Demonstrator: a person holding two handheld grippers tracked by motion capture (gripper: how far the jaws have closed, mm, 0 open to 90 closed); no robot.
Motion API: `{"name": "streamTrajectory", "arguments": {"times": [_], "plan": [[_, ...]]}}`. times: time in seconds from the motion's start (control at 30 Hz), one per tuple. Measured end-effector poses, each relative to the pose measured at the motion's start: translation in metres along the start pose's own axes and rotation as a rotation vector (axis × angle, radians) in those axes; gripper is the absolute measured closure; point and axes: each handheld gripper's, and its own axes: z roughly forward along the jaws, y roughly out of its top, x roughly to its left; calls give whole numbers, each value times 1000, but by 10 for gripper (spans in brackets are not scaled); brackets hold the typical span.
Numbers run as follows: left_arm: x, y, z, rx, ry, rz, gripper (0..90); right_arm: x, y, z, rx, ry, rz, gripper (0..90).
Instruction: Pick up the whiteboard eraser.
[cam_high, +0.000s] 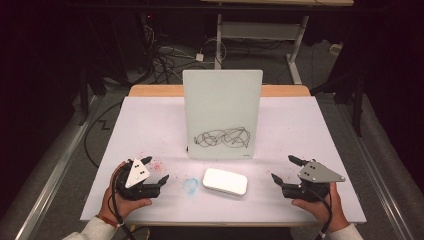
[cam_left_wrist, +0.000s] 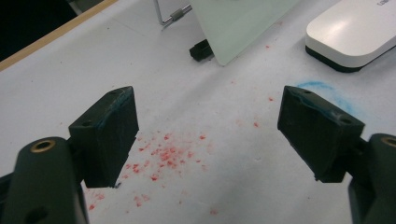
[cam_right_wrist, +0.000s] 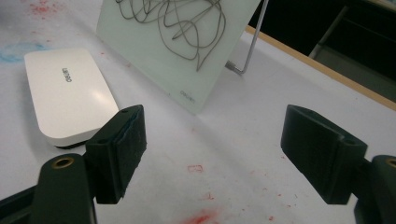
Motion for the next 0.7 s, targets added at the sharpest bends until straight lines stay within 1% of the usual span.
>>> {"name": "streamTrajectory", "arguments": {"times": [0.03,0.07,0.1,0.17,0.2,0.3,0.33,0.37,0.4,0.43,0.47,0.53,0.57,0.6,0.63,0.67,0.7], "plan": [[0,0,0,0,0,0,198,0,0,0,0,0,0,228],[0,0,1,0,-1,-3,198,0,0,2,6,17,3,228],[0,-1,1,4,-4,-4,198,0,0,3,14,24,-2,228],[-1,-1,1,8,-8,-3,198,0,0,4,21,27,-3,228],[-1,-2,2,11,-8,0,198,1,1,6,33,47,-12,228],[-4,-5,1,32,-12,6,198,0,7,10,39,75,-22,228],[-4,-5,1,32,-12,6,198,0,7,10,39,75,-22,228],[-4,-6,0,35,-11,5,198,0,13,13,42,98,-30,228],[-4,-5,-1,31,-7,3,198,0,16,15,43,108,-37,228],[-4,-5,-1,31,-7,3,198,0,16,15,43,108,-37,228],[-4,-6,-2,30,-5,4,198,2,23,20,56,145,-46,228],[-5,-7,-1,38,-7,5,198,4,30,25,72,180,-72,228],[-5,-7,-1,42,-8,5,198,4,30,25,72,180,-72,228],[-5,-8,-1,46,-10,5,198,8,35,31,96,226,-85,227],[-6,-9,-2,50,-17,-8,198,8,35,31,96,226,-85,227],[-6,-8,-2,44,-12,3,198,11,37,35,115,248,-91,228],[-6,-9,-2,45,-14,5,198,14,39,38,133,256,-101,228]]}}
